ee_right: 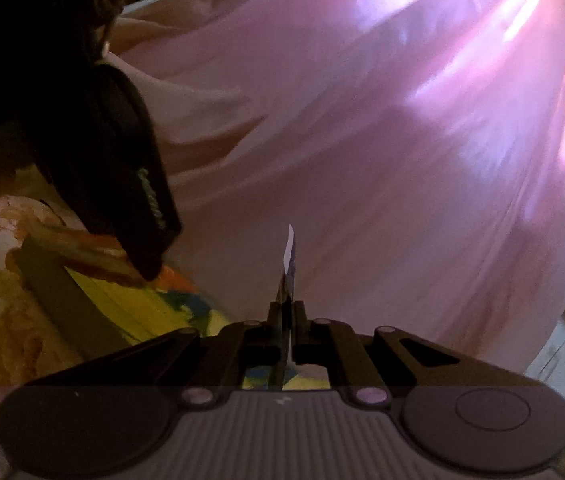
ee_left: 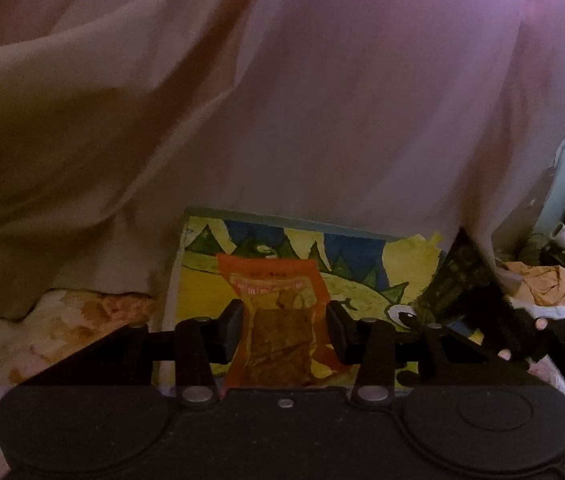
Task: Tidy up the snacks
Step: 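Release the orange packet and black stick pack into the box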
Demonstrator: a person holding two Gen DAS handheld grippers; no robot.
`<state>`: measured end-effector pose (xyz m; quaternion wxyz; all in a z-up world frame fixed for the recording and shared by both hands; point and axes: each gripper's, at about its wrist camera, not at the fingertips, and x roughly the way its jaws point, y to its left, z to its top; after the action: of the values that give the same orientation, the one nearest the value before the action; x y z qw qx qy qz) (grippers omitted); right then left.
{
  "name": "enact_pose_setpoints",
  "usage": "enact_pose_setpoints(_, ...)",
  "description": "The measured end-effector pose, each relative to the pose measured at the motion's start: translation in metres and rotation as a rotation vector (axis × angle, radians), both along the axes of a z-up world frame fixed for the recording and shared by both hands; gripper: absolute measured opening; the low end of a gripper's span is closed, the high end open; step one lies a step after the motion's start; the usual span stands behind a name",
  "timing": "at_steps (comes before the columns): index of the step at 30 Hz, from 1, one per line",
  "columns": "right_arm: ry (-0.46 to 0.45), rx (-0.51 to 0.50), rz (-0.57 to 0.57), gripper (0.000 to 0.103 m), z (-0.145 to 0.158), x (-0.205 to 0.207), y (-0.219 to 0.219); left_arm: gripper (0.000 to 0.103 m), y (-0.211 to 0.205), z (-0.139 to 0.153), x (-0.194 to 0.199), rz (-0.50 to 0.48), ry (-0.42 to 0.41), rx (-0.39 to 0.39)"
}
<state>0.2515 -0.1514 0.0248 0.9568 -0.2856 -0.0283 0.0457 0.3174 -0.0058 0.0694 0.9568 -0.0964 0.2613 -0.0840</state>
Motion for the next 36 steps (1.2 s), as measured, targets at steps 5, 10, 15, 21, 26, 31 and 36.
enact_pose_setpoints(5, 0.154, 0.130, 0.038, 0.011, 0.008, 0.018, 0.000, 0.053, -0.002, -0.007, 0.012, 0.001, 0.014, 0.002)
enact_pose_setpoints(10, 0.322, 0.277, 0.079, 0.029, 0.017, 0.033, -0.008, 0.066, 0.009, -0.005, 0.009, 0.028, 0.021, -0.034)
enact_pose_setpoints(15, 0.470, 0.456, 0.133, 0.068, 0.021, 0.042, -0.025, 0.083, 0.019, 0.004, -0.001, 0.053, 0.002, -0.065)
enact_pose_setpoints(21, 0.481, 0.588, 0.151, 0.089, 0.027, 0.017, -0.047, 0.100, 0.025, 0.021, -0.031, 0.071, -0.055, -0.071)
enact_pose_setpoints(26, 0.415, 0.627, 0.165, 0.100, 0.042, -0.012, -0.058, 0.102, 0.025, 0.036, -0.061, 0.079, -0.098, -0.075)
enact_pose_setpoints(31, 0.335, 0.659, 0.160, 0.103, 0.059, -0.054, -0.072, 0.102, 0.024, 0.051, -0.098, 0.088, -0.146, -0.074)
enact_pose_setpoints(36, 0.245, 0.683, 0.148, 0.103, 0.070, -0.097, -0.085, 0.102, 0.022, 0.061, -0.137, 0.087, -0.208, -0.046)
